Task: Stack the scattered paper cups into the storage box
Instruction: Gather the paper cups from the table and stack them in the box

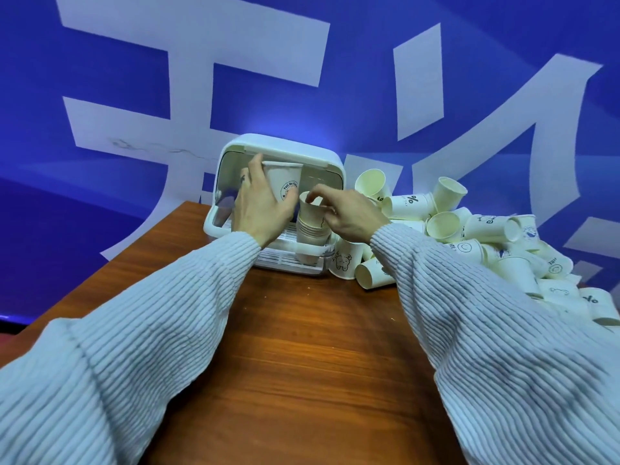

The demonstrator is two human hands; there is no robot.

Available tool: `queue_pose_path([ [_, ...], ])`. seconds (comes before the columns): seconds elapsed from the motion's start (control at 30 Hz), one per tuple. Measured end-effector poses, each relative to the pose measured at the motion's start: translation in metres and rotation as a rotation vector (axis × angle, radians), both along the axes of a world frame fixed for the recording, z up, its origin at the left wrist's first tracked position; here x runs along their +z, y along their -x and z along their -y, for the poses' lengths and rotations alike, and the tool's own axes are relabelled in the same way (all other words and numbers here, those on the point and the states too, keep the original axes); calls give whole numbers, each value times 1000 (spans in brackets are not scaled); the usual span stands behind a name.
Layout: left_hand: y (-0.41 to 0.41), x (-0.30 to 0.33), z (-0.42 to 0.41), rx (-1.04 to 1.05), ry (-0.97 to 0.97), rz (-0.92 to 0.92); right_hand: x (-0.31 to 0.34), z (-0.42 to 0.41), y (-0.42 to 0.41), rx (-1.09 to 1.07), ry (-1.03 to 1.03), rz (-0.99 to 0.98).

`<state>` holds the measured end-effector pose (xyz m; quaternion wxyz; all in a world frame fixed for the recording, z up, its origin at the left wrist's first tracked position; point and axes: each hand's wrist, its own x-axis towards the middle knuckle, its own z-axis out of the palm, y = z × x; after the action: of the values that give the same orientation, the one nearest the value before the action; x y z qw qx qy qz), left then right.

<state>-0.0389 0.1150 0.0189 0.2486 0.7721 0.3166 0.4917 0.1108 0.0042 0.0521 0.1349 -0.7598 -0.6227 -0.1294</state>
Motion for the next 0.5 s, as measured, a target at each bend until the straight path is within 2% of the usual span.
queue_pose_path([
  [0.07, -3, 0, 0, -7, -3, 0, -7, 1, -3, 2, 67, -74],
  [0.3, -15, 7, 4, -85, 35, 72, -21, 2, -10, -11, 160, -78],
  [0.5, -32, 19, 3, -117, 15, 100, -25, 21, -20, -102, -304, -173],
])
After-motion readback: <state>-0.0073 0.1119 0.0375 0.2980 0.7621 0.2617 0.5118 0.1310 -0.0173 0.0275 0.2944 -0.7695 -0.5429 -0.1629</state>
